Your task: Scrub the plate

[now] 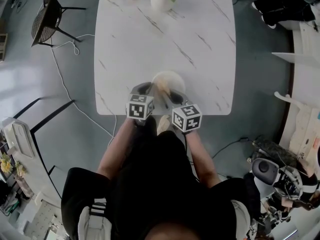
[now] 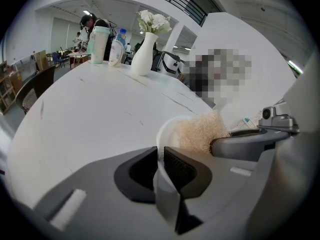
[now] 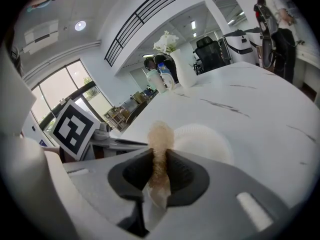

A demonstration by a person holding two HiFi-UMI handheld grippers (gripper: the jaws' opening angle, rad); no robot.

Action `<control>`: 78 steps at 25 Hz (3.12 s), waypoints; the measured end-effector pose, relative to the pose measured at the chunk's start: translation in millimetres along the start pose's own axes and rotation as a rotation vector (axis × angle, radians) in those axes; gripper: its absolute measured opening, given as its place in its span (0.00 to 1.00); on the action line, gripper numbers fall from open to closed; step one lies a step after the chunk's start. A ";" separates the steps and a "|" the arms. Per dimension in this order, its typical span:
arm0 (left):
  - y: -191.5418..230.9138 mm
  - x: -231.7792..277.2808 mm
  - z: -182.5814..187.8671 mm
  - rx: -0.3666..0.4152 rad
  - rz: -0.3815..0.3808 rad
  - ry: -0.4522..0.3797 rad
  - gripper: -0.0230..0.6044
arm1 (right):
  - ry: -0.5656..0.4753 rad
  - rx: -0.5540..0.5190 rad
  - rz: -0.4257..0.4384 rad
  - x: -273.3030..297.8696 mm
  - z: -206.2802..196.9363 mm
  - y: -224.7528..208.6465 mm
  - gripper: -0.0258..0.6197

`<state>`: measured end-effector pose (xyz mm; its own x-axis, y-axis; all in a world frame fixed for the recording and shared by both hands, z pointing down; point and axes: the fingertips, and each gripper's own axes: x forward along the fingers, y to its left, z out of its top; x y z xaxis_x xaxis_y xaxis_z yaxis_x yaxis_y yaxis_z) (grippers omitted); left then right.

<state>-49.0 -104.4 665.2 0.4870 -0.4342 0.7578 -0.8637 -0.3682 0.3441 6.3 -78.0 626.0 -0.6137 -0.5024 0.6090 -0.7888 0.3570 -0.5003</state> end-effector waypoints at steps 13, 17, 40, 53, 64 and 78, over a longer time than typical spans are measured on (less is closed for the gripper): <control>-0.8 0.2 0.2 0.005 -0.001 -0.001 0.11 | -0.025 0.033 -0.064 -19.5 2.0 -22.4 0.15; -0.7 -0.8 -0.1 0.006 0.000 0.000 0.11 | -0.032 0.039 -0.087 -27.7 3.0 -30.4 0.15; -3.5 -1.5 -0.5 0.012 0.012 -0.005 0.11 | -0.064 0.072 -0.148 -59.9 2.3 -59.4 0.15; -2.9 -1.3 0.0 0.017 0.019 -0.009 0.11 | -0.102 0.033 -0.084 -59.6 20.8 -36.9 0.15; -2.9 -1.0 0.5 0.021 0.022 -0.010 0.11 | -0.128 -0.016 0.026 -50.1 31.8 10.0 0.15; -2.2 -0.3 0.3 0.018 0.018 -0.008 0.11 | -0.048 0.070 0.073 -19.2 -1.5 20.1 0.15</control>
<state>-47.2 -103.8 664.1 0.4722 -0.4475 0.7595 -0.8701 -0.3745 0.3203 2.2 -60.0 605.1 -0.6656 -0.5149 0.5403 -0.7369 0.3386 -0.5851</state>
